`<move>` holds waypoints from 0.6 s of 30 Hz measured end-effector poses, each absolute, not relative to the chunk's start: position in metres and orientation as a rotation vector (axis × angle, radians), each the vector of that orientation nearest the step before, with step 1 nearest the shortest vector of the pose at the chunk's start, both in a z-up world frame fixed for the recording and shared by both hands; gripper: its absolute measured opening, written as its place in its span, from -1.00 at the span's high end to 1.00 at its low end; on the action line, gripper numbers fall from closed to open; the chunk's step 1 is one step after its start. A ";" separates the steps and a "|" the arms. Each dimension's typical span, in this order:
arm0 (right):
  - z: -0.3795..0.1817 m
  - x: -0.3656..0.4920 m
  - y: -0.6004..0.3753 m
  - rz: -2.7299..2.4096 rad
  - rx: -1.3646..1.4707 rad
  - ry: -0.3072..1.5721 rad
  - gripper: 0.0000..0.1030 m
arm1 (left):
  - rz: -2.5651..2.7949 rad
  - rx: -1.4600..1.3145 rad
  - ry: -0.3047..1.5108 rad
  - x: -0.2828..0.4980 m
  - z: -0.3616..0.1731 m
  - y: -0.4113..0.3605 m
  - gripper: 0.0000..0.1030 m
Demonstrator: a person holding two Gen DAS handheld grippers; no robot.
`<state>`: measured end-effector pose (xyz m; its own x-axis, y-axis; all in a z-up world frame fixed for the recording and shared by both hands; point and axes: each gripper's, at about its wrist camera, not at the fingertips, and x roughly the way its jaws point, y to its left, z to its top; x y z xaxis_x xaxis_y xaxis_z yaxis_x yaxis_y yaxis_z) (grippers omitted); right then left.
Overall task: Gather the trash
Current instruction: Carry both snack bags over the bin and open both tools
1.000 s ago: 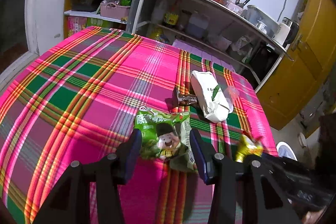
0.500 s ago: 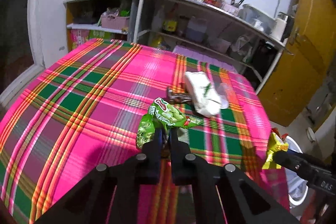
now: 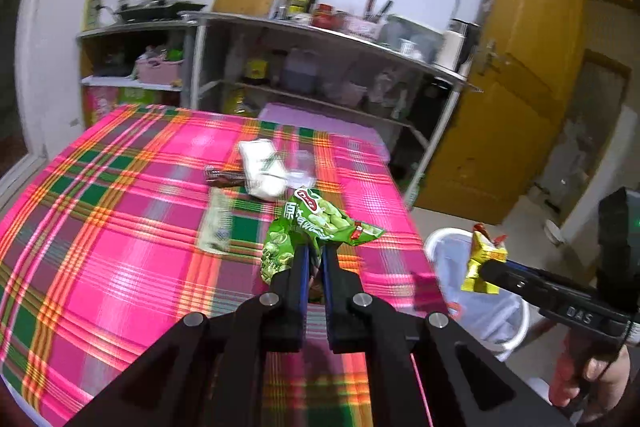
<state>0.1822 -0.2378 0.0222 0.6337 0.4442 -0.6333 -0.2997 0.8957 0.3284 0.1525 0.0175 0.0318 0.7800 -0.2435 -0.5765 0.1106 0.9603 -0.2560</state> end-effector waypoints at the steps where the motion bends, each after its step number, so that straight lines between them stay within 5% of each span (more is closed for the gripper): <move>1: 0.022 0.180 -0.245 0.418 0.205 0.773 0.42 | -0.211 -0.207 0.650 0.150 0.034 0.009 0.87; 18: 0.003 0.166 -0.329 0.247 0.284 0.792 0.42 | -0.458 -0.120 0.695 0.159 0.024 -0.104 0.87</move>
<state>0.1661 -0.3293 0.0034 0.6775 0.3215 -0.6615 -0.1110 0.9338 0.3401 0.1591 -0.1044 0.0243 0.6738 -0.4448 -0.5901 0.3663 0.8946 -0.2560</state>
